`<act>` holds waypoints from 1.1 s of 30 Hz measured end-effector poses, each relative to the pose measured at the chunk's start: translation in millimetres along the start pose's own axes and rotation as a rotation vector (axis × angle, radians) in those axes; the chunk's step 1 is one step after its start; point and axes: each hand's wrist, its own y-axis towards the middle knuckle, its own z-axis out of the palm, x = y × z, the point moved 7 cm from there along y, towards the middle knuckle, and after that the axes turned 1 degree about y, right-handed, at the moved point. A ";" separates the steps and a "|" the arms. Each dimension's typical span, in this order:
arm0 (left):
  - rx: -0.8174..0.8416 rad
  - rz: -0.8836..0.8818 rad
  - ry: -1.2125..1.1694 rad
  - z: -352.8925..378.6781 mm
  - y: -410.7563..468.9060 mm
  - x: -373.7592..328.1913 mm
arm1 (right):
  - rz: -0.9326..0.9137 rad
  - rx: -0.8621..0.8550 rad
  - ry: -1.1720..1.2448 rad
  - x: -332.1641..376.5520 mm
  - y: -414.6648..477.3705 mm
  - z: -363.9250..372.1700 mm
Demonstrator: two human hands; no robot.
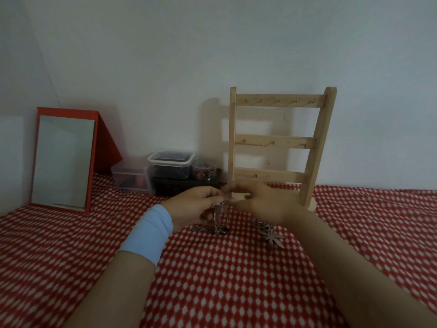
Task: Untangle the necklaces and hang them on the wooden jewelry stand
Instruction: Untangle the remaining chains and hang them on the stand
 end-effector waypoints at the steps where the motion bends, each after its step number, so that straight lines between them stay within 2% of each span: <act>1: 0.005 -0.002 -0.025 2.1 -0.9 -0.7 | -0.010 0.017 0.142 -0.9 0.4 5.9; 3: 0.010 0.004 -0.047 3.9 -3.0 -3.7 | 0.000 0.039 0.377 -4.5 1.5 14.6; 4: 0.009 0.007 -0.048 2.7 -3.4 -4.3 | 0.009 0.029 0.407 -6.1 1.6 15.0; 8: -0.009 -0.010 -0.154 -0.9 -5.4 -3.1 | -0.030 -0.071 0.223 -7.6 5.1 5.2; 11: 0.074 -0.011 -0.324 5.4 -6.6 -6.4 | -0.050 -0.184 0.133 -9.5 7.1 -3.1; 13: 0.050 0.067 -0.141 1.6 -3.5 -10.1 | -0.050 -0.206 0.122 -7.8 6.3 -5.4; 16: -0.075 0.174 0.193 -6.2 -2.5 -18.9 | -0.072 -0.225 0.136 -3.3 4.0 -8.6; 22: -0.212 0.223 0.160 -12.1 -3.9 -27.7 | -0.076 -0.235 0.243 2.0 -0.1 -12.3; 24: -0.213 0.232 0.168 -13.8 -3.8 -26.8 | -0.087 -0.243 0.247 3.4 -0.2 -13.0; 29: -0.227 0.305 0.437 -13.2 -6.8 -32.4 | -0.068 -0.214 0.189 1.4 0.8 -11.3; 33: -0.219 0.278 0.565 -15.2 -5.6 -30.2 | -0.036 -0.176 0.163 -2.5 1.9 -7.8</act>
